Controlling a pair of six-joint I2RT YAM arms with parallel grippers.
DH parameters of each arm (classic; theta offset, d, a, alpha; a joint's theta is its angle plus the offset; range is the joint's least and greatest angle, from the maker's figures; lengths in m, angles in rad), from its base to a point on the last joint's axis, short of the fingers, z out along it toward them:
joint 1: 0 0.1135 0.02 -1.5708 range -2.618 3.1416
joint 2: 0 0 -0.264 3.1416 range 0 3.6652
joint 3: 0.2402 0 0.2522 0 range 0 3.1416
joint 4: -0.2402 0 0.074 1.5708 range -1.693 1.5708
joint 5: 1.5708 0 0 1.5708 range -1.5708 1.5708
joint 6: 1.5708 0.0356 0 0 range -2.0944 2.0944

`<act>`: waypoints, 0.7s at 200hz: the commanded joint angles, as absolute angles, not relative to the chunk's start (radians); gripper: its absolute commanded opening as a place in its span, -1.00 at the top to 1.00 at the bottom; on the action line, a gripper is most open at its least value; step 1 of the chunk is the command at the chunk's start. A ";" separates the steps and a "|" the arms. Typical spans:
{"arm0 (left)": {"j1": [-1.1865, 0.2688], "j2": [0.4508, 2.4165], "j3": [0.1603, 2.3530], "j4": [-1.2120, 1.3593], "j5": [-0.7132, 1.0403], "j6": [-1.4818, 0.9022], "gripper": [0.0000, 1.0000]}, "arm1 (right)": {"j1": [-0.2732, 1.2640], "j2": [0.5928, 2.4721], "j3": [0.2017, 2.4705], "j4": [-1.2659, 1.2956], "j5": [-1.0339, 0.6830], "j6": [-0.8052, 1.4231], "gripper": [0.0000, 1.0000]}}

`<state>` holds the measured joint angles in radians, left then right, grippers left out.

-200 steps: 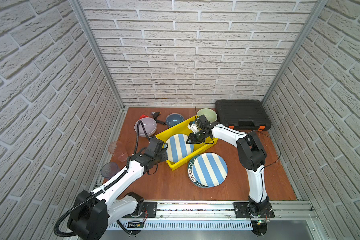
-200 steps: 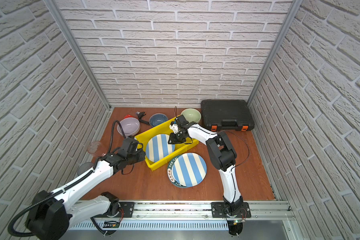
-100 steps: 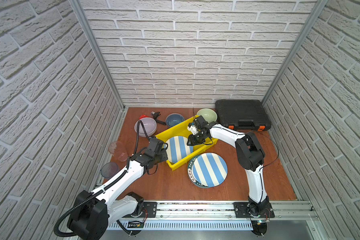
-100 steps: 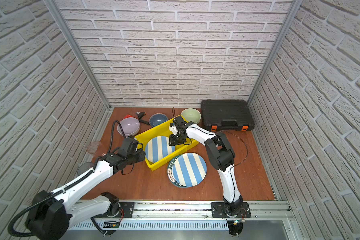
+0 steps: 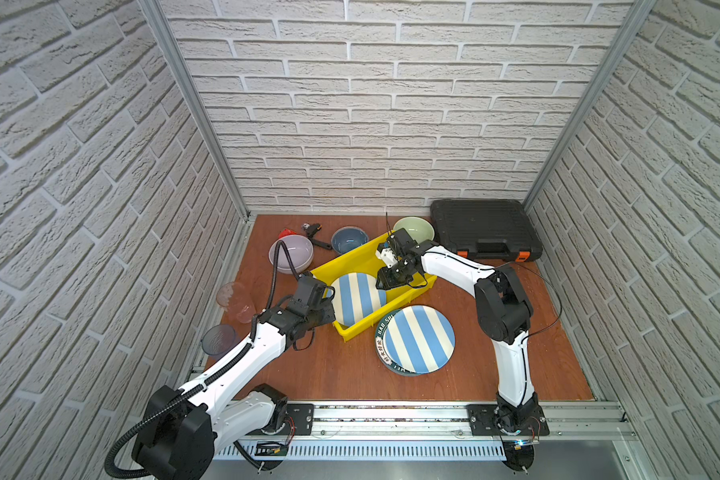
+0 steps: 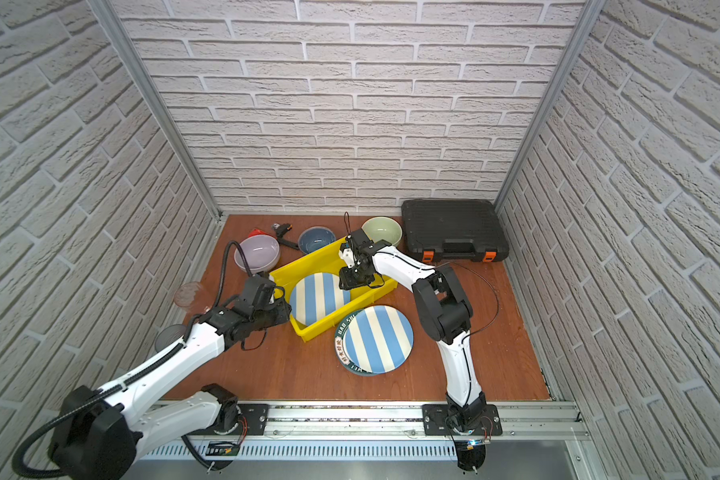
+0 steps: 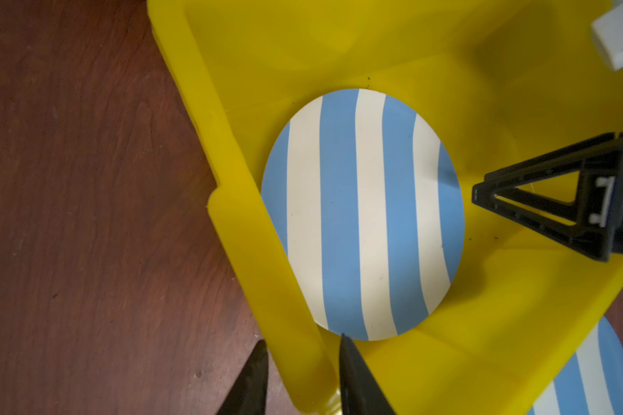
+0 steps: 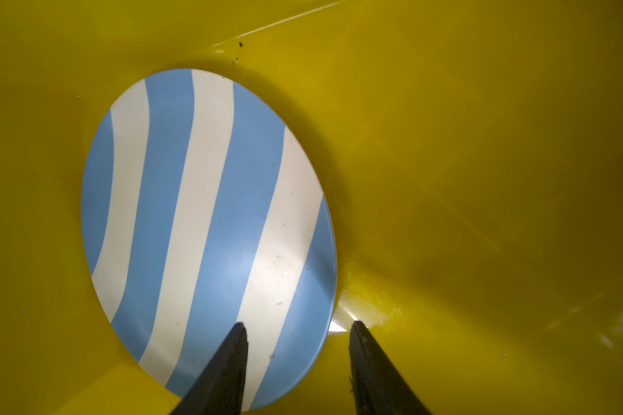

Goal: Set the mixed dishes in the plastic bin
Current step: 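Lower the plate into the bin and open the right gripper, then move the right gripper back to the remaining striped plate stack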

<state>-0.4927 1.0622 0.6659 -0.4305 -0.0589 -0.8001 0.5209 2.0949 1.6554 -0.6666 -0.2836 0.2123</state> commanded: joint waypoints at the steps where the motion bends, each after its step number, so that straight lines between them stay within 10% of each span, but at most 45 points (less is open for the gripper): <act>1: -0.489 1.033 0.684 -0.452 -0.052 -0.771 0.30 | 0.531 1.959 1.667 -0.673 -0.250 0.196 0.01; 140: -0.497 0.961 0.811 -0.576 0.085 -0.602 -0.32 | 0.504 1.356 1.198 -0.720 -0.061 0.294 -0.30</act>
